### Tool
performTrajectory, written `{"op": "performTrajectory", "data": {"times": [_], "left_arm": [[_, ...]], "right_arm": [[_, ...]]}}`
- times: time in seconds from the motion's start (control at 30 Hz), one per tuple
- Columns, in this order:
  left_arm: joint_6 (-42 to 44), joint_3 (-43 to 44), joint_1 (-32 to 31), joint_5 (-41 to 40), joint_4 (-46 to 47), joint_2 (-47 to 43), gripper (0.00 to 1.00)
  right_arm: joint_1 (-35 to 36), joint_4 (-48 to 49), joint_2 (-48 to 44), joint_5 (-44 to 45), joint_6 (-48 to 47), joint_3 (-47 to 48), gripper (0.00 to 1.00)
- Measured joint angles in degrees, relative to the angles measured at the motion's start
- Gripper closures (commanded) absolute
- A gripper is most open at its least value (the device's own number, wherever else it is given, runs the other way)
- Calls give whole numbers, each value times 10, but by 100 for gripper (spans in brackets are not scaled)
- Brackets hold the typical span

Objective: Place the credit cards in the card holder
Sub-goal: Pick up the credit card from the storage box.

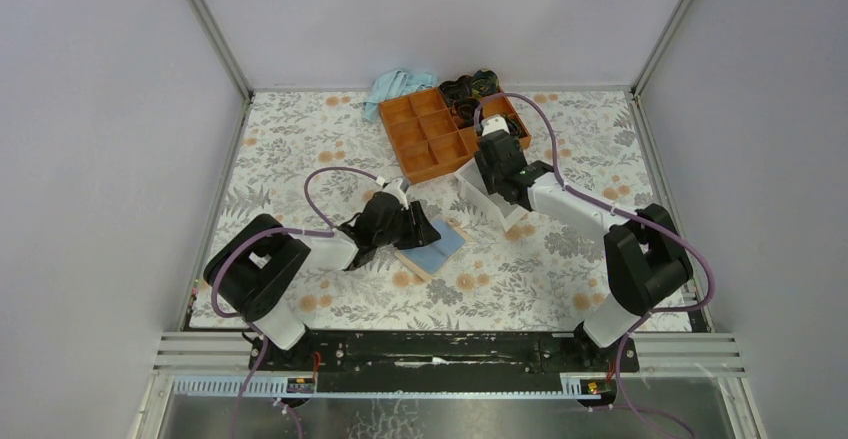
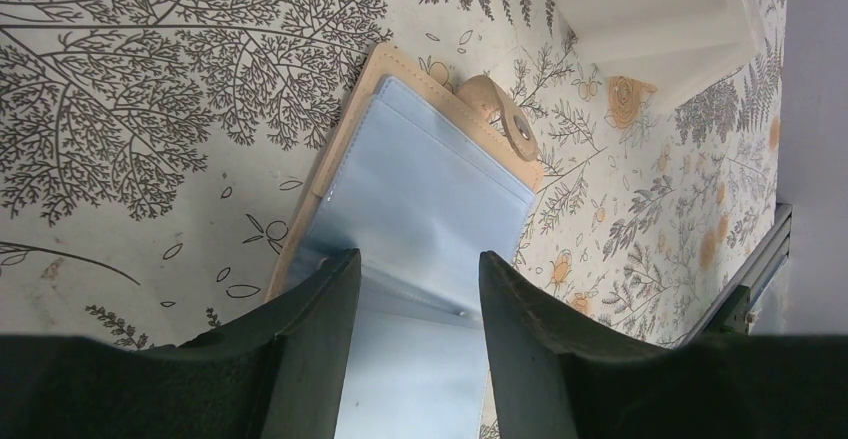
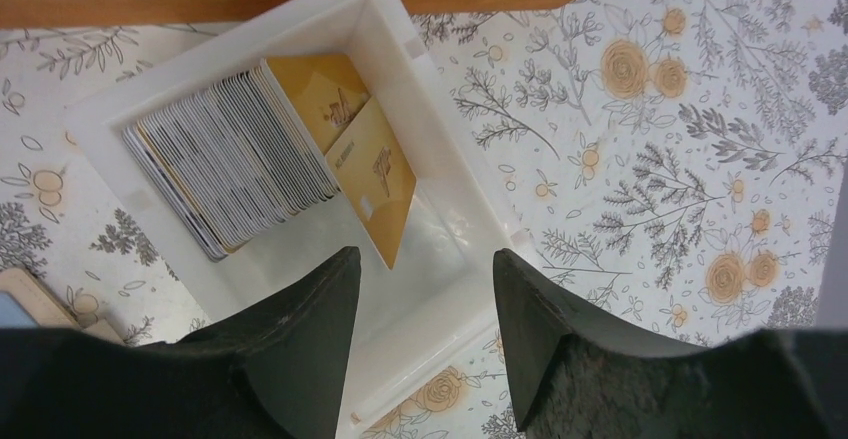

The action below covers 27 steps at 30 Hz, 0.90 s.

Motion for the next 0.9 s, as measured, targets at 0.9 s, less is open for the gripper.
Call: {"op": "performTrajectory", "data": {"times": [0.9], "left_arm": [[-2,10,0,-5,-15,3,45]], "right_arm": [[-17,2,48,-43,-30,-5,54]]}}
